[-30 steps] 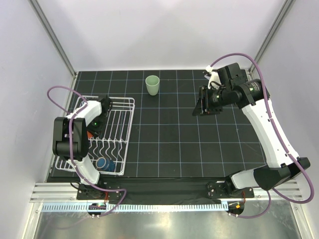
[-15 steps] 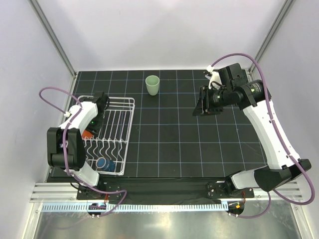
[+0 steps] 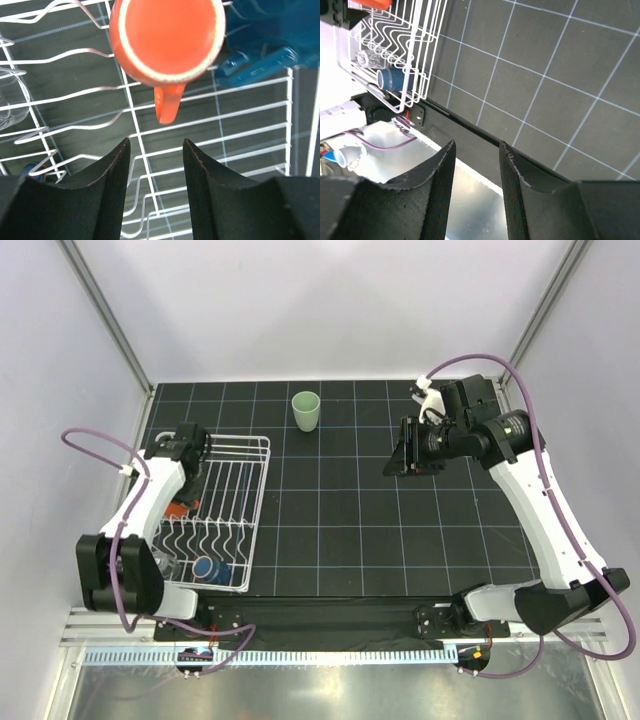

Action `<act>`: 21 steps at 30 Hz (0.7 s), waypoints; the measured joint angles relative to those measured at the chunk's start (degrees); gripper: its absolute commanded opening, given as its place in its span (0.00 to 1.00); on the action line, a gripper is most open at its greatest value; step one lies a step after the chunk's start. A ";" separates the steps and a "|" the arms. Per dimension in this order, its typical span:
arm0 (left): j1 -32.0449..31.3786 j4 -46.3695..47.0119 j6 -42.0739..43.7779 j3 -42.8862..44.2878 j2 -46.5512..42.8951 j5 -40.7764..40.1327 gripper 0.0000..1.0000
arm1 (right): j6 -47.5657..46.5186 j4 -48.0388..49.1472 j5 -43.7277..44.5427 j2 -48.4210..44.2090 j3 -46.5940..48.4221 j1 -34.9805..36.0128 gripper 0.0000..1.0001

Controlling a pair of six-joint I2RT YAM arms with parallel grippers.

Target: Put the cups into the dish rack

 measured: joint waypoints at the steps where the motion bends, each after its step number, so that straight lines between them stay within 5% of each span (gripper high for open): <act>1: -0.02 0.02 0.72 -0.33 -1.31 0.31 0.46 | 0.37 0.35 -0.13 -0.33 -0.72 0.00 0.43; 10: -0.50 2.58 11.37 -4.79 -9.99 8.74 0.39 | 6.62 7.58 -1.62 -3.15 -9.57 0.00 0.44; 21: -2.64 7.52 31.61 -0.55 -13.38 25.88 0.64 | 12.96 16.94 -0.33 8.07 -7.08 0.17 0.60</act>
